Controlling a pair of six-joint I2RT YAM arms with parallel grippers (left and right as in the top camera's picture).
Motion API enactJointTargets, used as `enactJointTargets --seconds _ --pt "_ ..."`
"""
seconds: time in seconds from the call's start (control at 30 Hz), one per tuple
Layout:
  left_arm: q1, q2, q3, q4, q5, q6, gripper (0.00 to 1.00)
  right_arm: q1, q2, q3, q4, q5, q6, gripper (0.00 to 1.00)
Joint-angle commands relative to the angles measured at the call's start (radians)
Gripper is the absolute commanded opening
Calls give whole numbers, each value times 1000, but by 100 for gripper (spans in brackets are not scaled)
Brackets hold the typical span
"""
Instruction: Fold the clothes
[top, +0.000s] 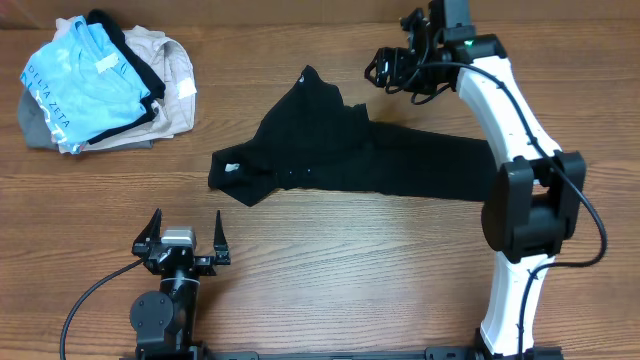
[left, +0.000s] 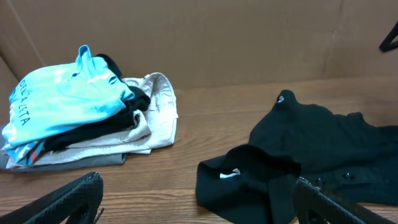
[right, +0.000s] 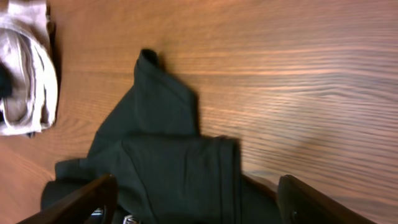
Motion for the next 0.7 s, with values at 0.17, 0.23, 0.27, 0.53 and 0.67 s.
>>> enactJointTargets --seconds 0.17,0.23,0.27,0.53,0.67 --pt "5 -11 -4 0 -6 15 100 63 108 3 38 -56 -14 79" --pt "5 -11 -4 0 -6 16 100 74 127 3 50 -48 2 80" --pt "5 -11 -4 0 -6 16 100 76 130 3 55 -45 10 79" --pt "5 -11 -4 0 -6 16 100 83 159 -24 88 -4 24 81" --pt "5 -11 -4 0 -6 16 100 87 164 -54 123 -4 24 81"
